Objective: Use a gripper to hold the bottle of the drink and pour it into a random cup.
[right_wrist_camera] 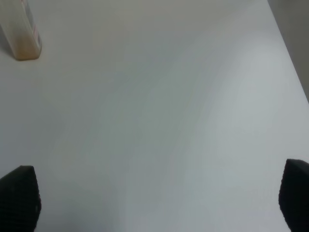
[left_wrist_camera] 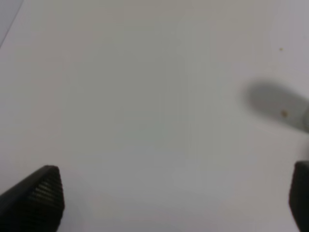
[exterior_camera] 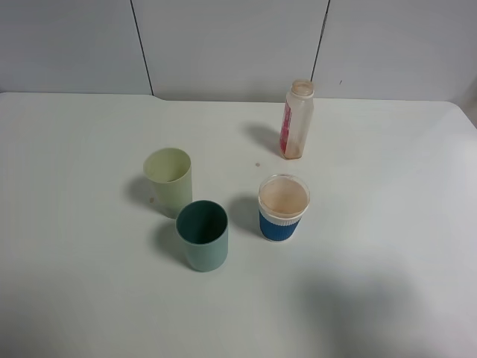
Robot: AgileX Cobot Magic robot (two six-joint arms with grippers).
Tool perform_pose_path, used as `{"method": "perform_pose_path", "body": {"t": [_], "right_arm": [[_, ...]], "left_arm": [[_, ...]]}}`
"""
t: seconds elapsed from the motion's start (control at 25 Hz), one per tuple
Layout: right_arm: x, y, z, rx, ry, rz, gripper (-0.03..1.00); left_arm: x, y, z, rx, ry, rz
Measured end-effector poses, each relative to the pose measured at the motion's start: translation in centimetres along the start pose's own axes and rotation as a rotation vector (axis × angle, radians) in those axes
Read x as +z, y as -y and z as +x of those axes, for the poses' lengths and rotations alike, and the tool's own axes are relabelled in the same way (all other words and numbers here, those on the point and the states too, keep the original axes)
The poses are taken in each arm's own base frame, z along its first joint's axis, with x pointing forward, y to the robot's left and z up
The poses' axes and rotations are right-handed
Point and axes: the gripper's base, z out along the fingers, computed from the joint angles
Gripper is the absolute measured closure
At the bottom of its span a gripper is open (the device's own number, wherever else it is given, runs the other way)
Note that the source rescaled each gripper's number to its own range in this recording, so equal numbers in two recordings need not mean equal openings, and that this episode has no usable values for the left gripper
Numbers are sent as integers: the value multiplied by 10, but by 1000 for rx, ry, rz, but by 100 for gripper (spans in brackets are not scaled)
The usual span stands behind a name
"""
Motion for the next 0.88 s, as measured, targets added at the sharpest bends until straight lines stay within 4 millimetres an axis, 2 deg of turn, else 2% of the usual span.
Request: {"method": "perform_pose_path", "body": {"t": [0.88], "right_arm": [[0, 0, 0, 0, 1, 0, -3]], "left_arm": [[0, 0, 0, 0, 0, 0]]}}
